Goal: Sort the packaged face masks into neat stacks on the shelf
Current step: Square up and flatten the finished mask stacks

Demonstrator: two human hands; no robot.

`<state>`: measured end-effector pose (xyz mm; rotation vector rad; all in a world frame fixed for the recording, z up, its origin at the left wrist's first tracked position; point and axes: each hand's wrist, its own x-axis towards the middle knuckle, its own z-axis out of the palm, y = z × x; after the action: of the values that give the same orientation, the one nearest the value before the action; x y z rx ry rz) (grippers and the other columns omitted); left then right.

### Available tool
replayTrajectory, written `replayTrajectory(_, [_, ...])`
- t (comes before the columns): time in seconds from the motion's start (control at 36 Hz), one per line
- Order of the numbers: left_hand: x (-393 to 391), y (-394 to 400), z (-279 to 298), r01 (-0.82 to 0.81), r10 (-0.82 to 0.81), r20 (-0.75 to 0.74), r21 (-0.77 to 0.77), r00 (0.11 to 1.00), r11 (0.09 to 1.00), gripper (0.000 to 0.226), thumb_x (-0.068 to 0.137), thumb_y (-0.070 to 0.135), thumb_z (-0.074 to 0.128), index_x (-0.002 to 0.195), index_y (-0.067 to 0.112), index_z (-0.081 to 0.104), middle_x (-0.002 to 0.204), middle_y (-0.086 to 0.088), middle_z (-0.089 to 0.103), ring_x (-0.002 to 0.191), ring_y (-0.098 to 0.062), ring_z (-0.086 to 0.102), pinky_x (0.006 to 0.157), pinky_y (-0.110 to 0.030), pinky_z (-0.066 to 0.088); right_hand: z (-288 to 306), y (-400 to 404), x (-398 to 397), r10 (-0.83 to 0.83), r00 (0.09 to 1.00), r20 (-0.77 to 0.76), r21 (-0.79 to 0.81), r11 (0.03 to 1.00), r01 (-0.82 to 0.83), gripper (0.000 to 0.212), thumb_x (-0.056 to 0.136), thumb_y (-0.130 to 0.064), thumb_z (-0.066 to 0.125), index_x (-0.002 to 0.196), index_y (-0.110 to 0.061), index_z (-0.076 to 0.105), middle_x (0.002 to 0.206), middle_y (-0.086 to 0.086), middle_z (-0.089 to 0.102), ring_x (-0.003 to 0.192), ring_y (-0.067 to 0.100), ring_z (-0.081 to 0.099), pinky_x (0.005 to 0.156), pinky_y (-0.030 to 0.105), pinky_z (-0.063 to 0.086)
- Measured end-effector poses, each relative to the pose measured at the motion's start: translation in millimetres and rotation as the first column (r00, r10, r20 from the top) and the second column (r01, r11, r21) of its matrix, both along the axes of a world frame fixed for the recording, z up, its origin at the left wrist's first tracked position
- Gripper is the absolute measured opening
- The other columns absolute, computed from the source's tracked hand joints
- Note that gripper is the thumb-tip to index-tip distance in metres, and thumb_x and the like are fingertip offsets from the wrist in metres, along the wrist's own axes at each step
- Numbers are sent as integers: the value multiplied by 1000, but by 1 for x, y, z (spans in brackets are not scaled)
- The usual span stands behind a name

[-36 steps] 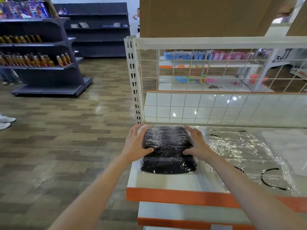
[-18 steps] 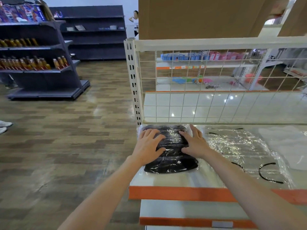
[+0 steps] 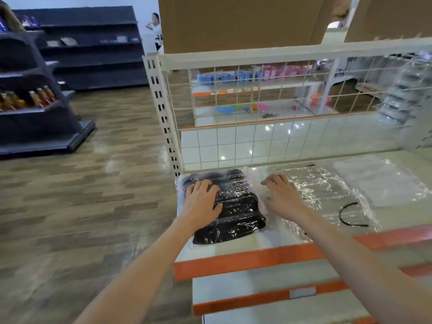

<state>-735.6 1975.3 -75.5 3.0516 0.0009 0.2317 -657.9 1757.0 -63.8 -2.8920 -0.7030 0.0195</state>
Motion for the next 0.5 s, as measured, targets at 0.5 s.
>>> replayTrajectory(0.5, [55, -141, 23, 151, -202, -85, -410, 976, 900, 78, 83, 51, 62, 145, 17, 28, 147, -3, 25, 136, -19, 26, 112, -32, 23, 20, -144, 56, -140, 965, -224, 88, 983, 163, 74, 82, -38, 63, 145, -17, 30, 145, 15, 30, 137, 32, 22, 113, 40, 24])
